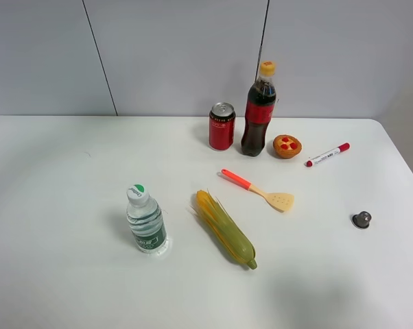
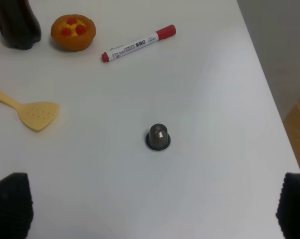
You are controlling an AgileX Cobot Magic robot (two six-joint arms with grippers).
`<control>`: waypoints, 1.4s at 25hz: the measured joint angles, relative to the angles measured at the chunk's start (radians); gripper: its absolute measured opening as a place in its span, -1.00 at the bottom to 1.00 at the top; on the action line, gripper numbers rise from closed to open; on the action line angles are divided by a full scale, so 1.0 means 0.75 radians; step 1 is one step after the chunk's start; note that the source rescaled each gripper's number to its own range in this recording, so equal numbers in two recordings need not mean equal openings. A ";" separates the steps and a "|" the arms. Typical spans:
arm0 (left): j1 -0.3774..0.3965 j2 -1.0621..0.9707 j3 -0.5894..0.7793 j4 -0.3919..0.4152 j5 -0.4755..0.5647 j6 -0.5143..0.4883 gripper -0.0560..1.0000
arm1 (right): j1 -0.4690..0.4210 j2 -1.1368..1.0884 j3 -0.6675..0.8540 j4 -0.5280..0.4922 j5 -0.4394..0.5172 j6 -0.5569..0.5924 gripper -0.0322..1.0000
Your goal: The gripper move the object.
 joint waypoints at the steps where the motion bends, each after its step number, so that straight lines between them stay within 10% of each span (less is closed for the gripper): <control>1: -0.001 -0.034 0.000 0.040 0.037 -0.017 1.00 | 0.000 0.000 0.000 0.000 0.000 0.000 1.00; 15: 0.140 -0.518 -0.001 0.420 0.855 -0.199 1.00 | 0.000 0.000 0.000 0.000 0.000 0.000 1.00; 20: 0.242 -0.744 0.077 0.489 0.917 -0.207 1.00 | 0.000 0.000 0.000 0.000 0.000 0.000 1.00; 35: 0.741 -2.038 1.491 0.447 0.848 -0.267 1.00 | 0.000 0.000 0.000 0.000 0.000 0.000 1.00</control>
